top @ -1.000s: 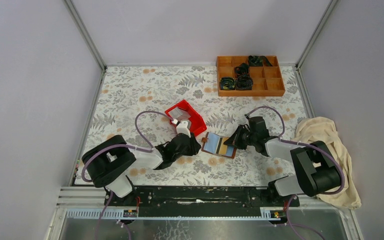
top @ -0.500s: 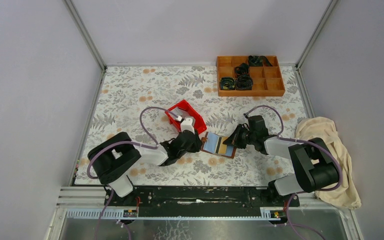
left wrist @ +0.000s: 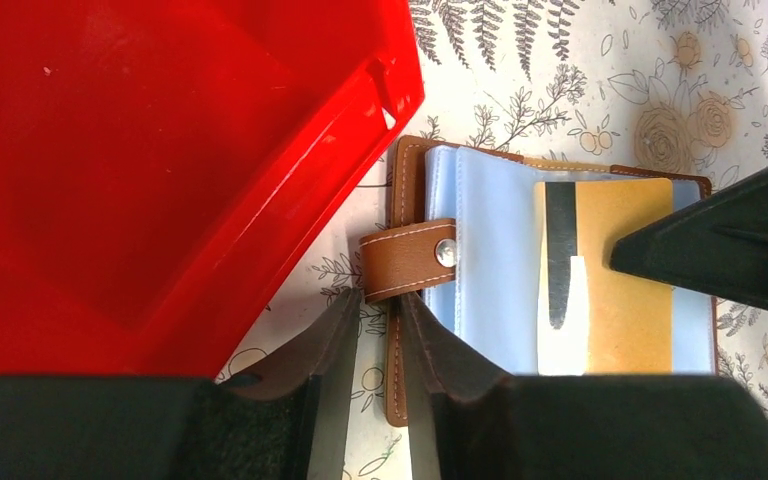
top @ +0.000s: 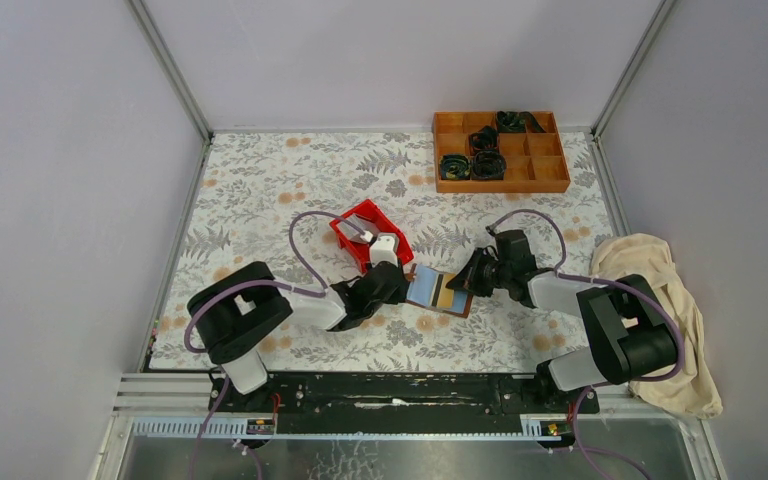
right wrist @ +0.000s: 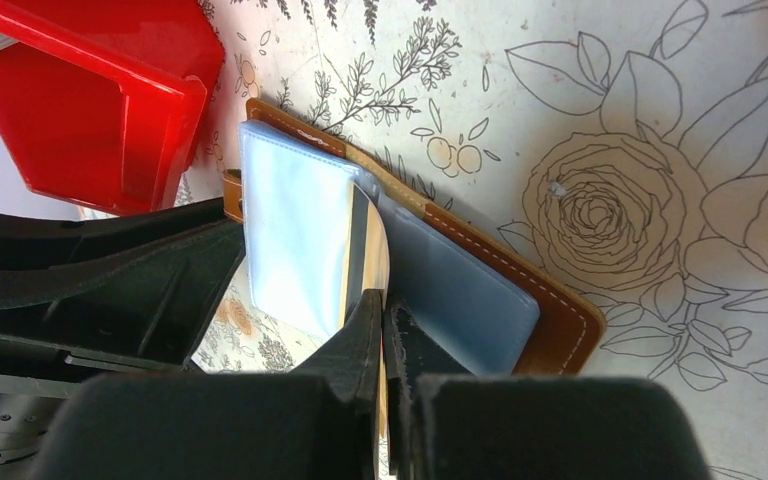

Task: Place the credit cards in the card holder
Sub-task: Insert the credit card into the card holder.

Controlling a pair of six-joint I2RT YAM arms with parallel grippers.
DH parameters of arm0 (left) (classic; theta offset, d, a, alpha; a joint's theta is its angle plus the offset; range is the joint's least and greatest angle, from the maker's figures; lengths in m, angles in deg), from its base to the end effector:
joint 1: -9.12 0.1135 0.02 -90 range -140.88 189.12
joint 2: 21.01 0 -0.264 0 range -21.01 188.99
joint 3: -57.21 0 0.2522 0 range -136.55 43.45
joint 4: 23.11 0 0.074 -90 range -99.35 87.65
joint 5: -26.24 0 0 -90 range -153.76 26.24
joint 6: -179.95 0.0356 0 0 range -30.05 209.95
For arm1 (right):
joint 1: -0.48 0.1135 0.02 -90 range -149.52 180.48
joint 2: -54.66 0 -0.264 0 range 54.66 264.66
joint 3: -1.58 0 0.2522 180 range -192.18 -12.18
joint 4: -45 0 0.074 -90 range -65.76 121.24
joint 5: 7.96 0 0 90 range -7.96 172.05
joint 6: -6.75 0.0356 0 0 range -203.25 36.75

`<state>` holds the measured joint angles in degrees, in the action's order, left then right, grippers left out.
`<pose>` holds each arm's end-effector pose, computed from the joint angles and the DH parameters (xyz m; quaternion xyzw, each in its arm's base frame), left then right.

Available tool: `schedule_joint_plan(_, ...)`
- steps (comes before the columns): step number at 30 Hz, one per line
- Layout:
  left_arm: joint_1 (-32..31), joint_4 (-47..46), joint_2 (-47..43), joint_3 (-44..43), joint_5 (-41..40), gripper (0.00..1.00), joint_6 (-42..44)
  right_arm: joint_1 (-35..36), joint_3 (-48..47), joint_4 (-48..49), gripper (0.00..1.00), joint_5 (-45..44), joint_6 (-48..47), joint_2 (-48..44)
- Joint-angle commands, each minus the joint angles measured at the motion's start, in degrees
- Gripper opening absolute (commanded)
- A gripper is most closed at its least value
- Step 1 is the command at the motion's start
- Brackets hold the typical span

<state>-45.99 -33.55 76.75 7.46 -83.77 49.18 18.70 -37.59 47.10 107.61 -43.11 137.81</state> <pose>0.1870 -0.2469 0.1221 0.0341 0.8862 -0.2186 0.4071 0.2317 0.0924 0.1296 0.0807 0.8914 0.3703 0.2486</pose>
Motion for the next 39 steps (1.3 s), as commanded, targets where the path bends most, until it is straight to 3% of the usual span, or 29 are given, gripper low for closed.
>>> schedule_joint_plan(1, -0.8, 12.3, 4.3, 1.6, 0.0, 0.29, 0.7, -0.1, -1.2, -7.7, 0.0, -7.6, -5.3, 1.0)
schedule_joint_plan(23, -4.0, 15.4, 4.9, 4.2, -0.3, 0.26, -3.9, -0.1, -2.9, -8.8, 0.0, -7.0, -6.8, 3.2)
schedule_joint_plan(39, -10.8, 18.7, 13.1, -0.2, -0.3, 0.2, -9.7, -0.2, -5.1, -12.6, 0.0, -5.9, -9.0, 1.4)
